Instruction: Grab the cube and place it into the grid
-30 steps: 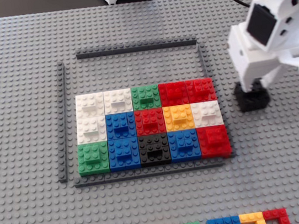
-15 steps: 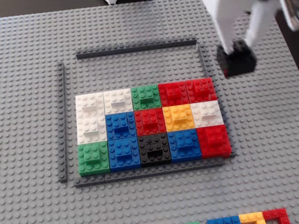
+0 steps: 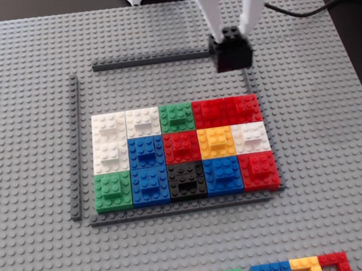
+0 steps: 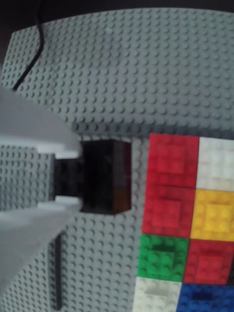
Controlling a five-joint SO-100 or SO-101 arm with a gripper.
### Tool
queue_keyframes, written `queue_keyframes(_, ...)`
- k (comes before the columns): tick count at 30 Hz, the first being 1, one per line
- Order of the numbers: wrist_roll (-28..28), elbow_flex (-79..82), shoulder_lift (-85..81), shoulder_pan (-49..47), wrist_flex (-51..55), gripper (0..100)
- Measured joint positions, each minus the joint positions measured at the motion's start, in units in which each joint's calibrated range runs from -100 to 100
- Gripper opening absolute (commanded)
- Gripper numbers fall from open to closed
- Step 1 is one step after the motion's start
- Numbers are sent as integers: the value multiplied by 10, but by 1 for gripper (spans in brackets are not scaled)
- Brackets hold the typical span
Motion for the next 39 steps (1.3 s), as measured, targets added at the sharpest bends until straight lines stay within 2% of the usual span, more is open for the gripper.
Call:
queue_keyframes(10, -4, 130, -36, 1, -39, 4)
queue_keyframes(39, -32, 163, 36, -24, -90, 4)
